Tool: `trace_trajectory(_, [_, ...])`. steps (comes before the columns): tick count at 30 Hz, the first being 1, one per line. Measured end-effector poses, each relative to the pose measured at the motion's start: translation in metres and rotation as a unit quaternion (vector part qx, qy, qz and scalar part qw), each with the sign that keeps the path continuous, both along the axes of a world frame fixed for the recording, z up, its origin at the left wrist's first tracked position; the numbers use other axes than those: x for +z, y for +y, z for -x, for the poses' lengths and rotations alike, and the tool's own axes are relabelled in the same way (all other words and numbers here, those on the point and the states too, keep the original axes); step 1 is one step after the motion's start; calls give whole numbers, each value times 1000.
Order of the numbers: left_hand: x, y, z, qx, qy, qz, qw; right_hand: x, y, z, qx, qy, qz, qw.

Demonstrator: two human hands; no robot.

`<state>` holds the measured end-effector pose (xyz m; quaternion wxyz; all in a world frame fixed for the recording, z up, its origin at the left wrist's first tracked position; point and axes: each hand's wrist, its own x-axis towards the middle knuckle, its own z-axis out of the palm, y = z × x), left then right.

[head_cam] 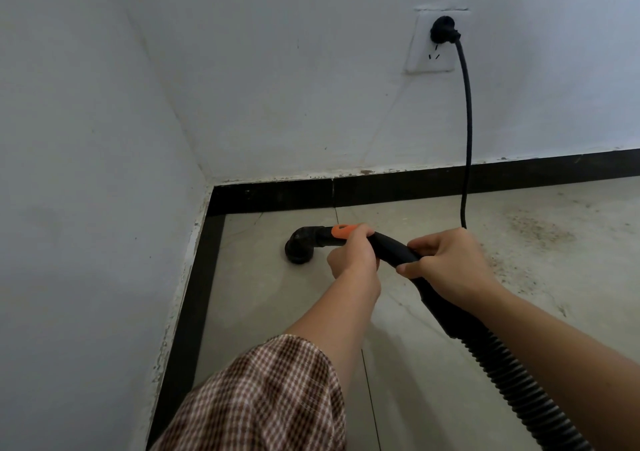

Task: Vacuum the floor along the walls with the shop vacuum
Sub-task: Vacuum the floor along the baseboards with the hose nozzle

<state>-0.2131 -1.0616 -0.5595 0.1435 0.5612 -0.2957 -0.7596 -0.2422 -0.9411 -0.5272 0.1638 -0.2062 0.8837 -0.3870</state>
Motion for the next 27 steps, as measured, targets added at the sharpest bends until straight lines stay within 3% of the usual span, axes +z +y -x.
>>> trace_trajectory(9, [-6,-33,-24,44,-15,17,999,-12,-35,-20,33,-22,25,999])
trace_trajectory(27, [-35,-111,-42,52,62,35,996,-57,-113,-45,38,22,85,995])
